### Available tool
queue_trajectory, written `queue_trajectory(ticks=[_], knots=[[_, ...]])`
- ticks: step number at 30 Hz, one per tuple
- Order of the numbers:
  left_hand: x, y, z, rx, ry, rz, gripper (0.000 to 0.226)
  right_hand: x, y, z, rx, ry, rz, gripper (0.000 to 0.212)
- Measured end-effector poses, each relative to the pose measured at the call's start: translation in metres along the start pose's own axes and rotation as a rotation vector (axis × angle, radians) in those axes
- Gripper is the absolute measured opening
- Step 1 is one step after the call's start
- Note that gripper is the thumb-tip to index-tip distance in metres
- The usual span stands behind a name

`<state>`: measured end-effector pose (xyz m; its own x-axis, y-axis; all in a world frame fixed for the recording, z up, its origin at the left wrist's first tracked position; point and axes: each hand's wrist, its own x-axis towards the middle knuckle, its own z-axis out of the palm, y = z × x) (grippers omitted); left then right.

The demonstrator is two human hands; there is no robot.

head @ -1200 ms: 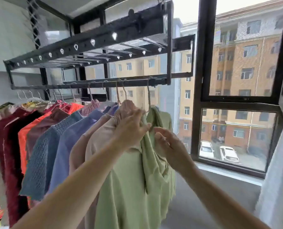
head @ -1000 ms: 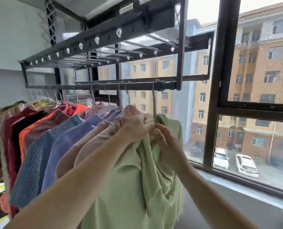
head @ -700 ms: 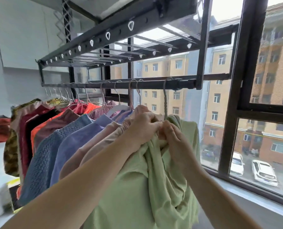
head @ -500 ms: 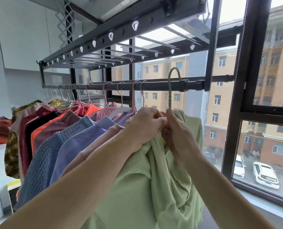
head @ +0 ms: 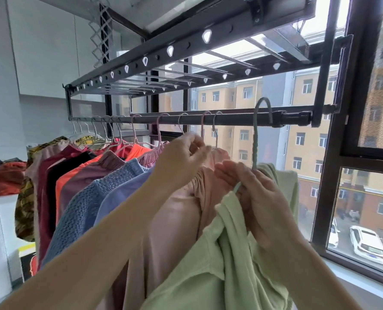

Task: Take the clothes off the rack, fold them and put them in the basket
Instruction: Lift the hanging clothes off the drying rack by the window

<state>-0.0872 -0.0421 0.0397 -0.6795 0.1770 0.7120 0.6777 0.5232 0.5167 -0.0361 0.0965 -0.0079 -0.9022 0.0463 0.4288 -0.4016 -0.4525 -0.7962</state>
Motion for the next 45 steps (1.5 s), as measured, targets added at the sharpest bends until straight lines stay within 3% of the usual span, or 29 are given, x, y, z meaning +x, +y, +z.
queue_trajectory(ticks=[4,7,10,14,20,24,27,32,35,38,42,45], knots=[[0.018,-0.013,0.016,0.451,-0.188,-0.026,0.030,-0.010,0.004,0.004,-0.035,0.030,-0.036,0.021],[0.028,-0.004,0.022,0.676,-0.264,0.013,0.020,-0.018,-0.003,0.012,-0.064,-0.014,-0.077,0.028],[0.038,-0.009,0.025,0.470,-0.333,-0.068,0.018,-0.024,-0.002,0.012,-0.081,-0.002,-0.075,0.021],[0.040,-0.011,0.022,0.208,-0.274,-0.139,0.022,-0.027,0.011,0.004,-0.075,0.083,-0.047,0.024],[0.034,-0.001,-0.028,0.041,-0.152,0.076,0.022,-0.020,0.014,0.002,-0.143,0.179,-0.096,0.031],[-0.005,-0.007,-0.021,0.091,-0.196,0.185,0.023,-0.003,0.015,0.008,-0.325,0.199,-0.183,0.025],[-0.023,-0.018,-0.008,0.093,-0.188,0.207,0.020,0.002,0.018,0.018,-0.348,0.122,-0.174,0.025],[-0.038,-0.034,0.003,0.196,-0.180,0.309,0.019,-0.003,0.032,0.017,-0.138,0.190,-0.039,0.040],[-0.044,-0.039,0.004,0.309,-0.102,0.482,0.028,-0.006,0.035,0.018,-0.037,0.178,0.086,0.029],[-0.051,-0.034,0.010,0.297,-0.059,0.541,0.032,-0.008,0.036,0.022,-0.037,0.163,0.129,0.035],[-0.054,-0.033,0.016,0.379,-0.121,0.533,0.061,-0.012,0.038,0.031,0.091,0.222,0.111,0.024],[-0.055,-0.033,0.002,0.200,-0.260,0.495,0.051,-0.013,0.040,0.031,0.145,0.236,0.089,0.012]])
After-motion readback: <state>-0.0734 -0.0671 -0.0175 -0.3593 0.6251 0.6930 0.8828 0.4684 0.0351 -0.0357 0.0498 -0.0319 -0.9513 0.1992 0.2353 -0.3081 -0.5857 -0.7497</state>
